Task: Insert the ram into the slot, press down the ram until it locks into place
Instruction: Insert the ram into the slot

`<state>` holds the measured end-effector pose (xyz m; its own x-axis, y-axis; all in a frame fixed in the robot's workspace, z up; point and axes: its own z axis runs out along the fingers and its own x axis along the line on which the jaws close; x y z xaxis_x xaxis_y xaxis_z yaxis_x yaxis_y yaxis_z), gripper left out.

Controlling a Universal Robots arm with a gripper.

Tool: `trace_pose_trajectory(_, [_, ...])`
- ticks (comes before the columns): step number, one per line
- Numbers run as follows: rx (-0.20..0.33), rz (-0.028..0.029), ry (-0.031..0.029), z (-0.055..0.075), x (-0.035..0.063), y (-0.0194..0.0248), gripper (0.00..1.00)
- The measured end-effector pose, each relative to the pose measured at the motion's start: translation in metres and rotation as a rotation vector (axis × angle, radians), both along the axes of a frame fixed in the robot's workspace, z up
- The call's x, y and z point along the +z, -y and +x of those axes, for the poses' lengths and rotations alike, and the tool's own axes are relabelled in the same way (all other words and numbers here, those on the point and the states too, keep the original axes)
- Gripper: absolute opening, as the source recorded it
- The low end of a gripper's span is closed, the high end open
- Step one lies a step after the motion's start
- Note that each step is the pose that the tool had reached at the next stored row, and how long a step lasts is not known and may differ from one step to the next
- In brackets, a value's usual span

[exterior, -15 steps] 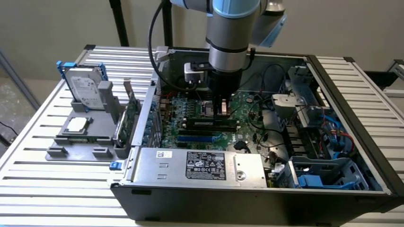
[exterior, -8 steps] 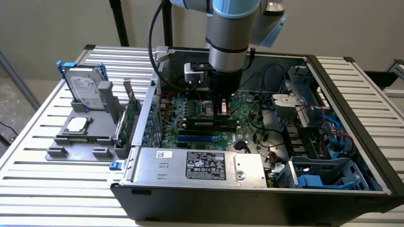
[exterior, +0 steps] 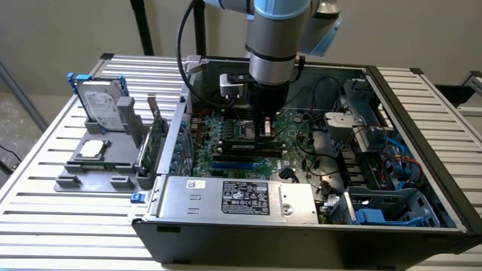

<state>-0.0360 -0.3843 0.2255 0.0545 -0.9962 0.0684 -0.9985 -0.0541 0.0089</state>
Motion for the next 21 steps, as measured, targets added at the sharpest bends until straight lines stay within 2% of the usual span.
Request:
trace_pose_trajectory(8, [0.000, -0.0001, 0.0026, 0.0000, -0.0007, 0.0002, 0.14])
trace_pose_trajectory(21, [-0.002, -0.0001, 0.0027, -0.0004, -0.0024, 0.0005, 0.14])
